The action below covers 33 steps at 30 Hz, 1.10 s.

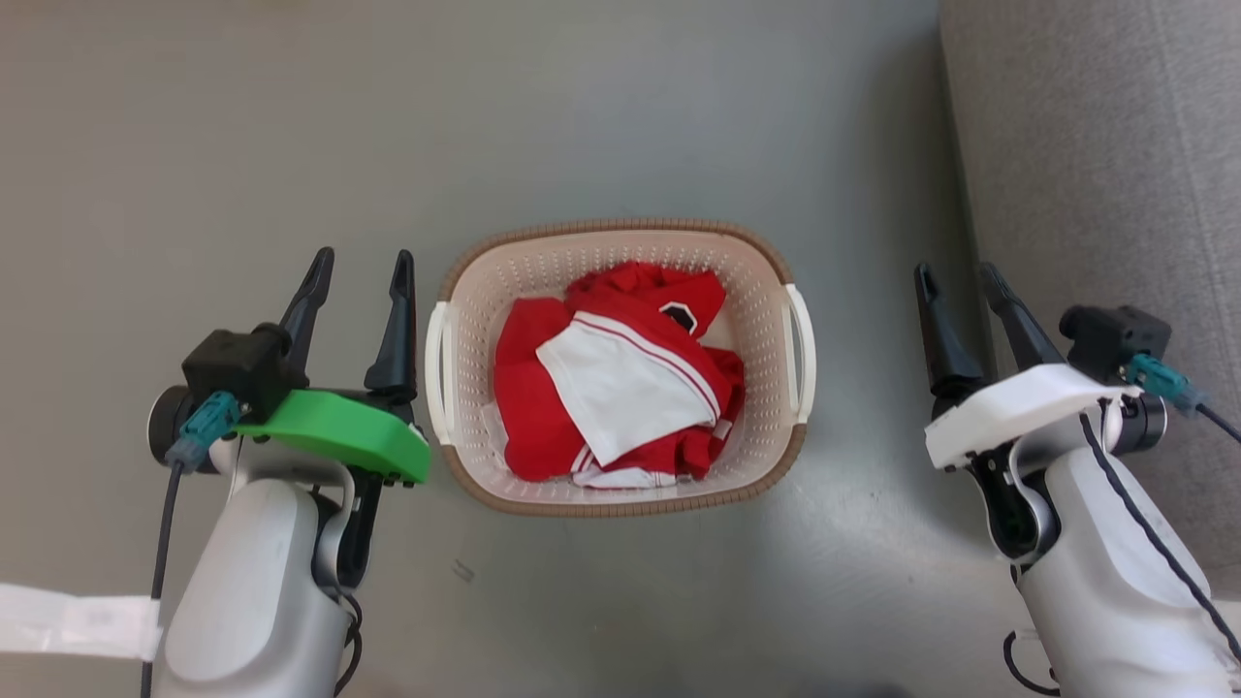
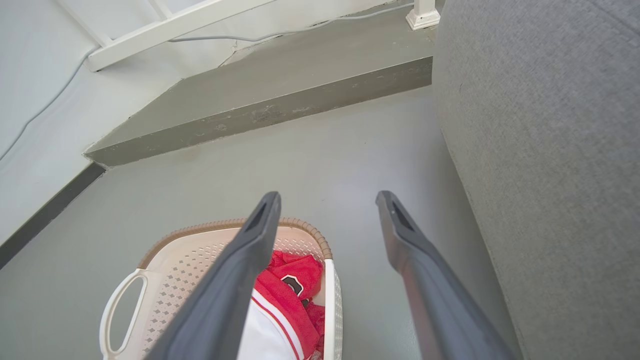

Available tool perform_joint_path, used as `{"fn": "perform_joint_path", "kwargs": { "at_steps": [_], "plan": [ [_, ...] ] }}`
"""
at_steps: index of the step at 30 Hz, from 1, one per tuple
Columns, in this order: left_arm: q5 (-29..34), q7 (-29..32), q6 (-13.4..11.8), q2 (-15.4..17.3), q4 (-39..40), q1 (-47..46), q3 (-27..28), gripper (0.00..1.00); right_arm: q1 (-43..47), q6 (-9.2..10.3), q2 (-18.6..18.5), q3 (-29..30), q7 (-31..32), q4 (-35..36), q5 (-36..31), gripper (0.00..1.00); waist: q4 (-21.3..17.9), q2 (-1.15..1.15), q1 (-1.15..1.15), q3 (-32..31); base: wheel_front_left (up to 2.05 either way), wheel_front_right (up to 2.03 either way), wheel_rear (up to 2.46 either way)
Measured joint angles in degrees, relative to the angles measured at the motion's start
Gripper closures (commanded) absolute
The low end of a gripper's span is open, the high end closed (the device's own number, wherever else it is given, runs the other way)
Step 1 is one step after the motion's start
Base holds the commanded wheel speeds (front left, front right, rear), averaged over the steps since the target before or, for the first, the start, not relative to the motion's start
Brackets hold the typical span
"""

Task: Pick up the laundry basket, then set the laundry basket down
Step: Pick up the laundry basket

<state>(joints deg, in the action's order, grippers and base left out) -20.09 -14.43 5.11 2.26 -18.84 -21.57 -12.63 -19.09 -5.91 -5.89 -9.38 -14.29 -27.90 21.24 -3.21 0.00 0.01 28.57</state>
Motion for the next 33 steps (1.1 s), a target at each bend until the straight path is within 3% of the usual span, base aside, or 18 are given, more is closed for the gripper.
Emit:
{"fn": "perform_joint_path", "kwargs": {
  "at_steps": [19,33],
  "plan": [
    [-3.9,1.4,1.2,-0.7,-19.4,-13.3,-4.2,0.0,-11.6,-0.86,-0.5,-3.6,3.3,-13.1,1.1,0.0,1.7,0.0,0.0,12.8,0.0,0.0,0.0],
    [-7.5,3.3,1.8,-0.9,-28.6,-21.0,-7.2,0.0,-18.9,-1.16,0.4,-7.7,4.8,-20.6,1.5,0.0,2.8,0.0,0.0,20.1,0.0,0.0,0.0]
  ]
}}
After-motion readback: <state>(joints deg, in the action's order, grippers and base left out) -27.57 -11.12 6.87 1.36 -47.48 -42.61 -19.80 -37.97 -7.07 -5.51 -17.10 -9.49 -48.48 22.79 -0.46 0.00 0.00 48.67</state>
